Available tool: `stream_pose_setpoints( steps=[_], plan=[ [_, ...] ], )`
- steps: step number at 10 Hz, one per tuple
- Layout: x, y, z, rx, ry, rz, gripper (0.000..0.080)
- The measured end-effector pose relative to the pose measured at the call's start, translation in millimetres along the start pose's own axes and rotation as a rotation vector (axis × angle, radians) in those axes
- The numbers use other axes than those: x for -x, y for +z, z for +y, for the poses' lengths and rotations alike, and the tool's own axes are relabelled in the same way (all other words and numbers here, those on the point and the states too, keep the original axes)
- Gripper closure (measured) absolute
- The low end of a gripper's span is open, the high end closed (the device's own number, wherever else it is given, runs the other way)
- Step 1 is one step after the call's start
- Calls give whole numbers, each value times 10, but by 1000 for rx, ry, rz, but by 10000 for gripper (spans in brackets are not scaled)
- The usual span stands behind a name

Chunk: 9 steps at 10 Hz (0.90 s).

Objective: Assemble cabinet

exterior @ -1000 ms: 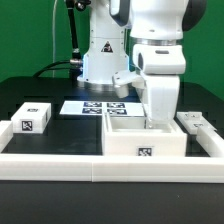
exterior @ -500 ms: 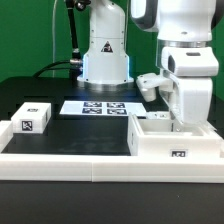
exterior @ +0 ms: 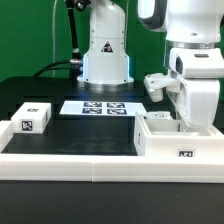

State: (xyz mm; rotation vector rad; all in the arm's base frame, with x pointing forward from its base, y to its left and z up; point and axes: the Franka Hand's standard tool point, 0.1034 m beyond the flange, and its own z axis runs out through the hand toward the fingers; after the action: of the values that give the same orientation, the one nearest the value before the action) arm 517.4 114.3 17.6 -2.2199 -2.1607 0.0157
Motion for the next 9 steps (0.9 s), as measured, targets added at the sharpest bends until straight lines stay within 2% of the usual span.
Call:
stream_pose_setpoints(
  steps=[1, 2, 3, 4, 5, 6, 7, 9],
  plan=[
    [1, 0, 0, 0, 0, 0, 521],
    [4, 1, 0, 0, 1, 0, 385],
    [7, 1, 1, 0, 1, 0, 385],
    [9, 1, 1, 0, 2, 0, 205],
    [11, 1, 1, 0, 2, 0, 78],
    [13, 5, -10, -3, 2, -1, 78],
    [14, 13, -24, -6, 1, -2, 10],
    [16, 18, -34, -8, 1, -2, 3]
  ],
)
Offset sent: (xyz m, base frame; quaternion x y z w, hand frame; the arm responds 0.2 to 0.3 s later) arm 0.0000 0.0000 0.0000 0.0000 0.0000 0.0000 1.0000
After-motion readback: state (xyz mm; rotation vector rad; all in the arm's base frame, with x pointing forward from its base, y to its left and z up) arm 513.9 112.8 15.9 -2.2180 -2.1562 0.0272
